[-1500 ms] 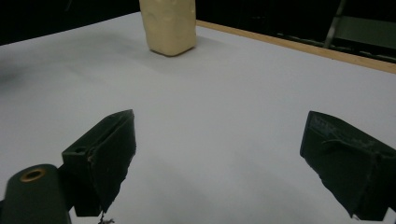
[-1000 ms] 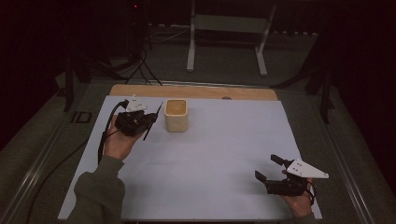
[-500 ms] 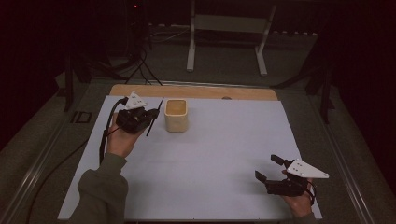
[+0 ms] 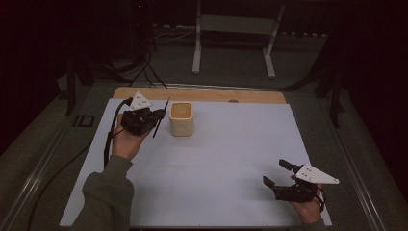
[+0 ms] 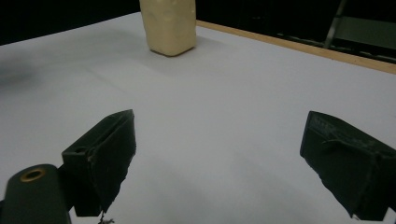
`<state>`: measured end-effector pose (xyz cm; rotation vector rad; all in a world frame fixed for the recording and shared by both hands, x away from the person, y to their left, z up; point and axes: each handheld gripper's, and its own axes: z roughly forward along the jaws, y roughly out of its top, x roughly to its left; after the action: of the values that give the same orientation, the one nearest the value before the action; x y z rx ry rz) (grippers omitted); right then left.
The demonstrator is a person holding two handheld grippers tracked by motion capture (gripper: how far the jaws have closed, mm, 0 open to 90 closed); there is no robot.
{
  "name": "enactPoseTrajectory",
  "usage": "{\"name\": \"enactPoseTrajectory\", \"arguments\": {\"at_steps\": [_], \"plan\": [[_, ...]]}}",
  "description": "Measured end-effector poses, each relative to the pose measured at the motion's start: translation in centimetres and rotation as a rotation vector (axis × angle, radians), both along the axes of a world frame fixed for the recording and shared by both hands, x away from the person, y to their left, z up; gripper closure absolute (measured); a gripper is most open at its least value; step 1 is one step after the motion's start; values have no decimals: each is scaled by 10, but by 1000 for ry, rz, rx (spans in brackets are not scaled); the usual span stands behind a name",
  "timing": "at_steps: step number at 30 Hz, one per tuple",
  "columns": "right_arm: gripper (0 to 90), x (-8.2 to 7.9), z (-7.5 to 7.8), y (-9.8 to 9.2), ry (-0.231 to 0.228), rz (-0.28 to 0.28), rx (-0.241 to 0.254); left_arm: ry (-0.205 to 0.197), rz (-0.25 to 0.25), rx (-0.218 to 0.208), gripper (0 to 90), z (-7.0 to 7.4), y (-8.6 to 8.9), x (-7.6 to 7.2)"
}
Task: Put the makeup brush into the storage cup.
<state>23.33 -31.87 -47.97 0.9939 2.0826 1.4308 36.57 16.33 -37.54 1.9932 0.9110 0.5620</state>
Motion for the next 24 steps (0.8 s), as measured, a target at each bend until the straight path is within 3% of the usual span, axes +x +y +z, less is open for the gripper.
{"name": "enactPoseTrajectory", "arguments": {"at_steps": [24], "plan": [[104,0,0,-1,1,0,0,-31,2,-36,866,8,-9,13]]}}
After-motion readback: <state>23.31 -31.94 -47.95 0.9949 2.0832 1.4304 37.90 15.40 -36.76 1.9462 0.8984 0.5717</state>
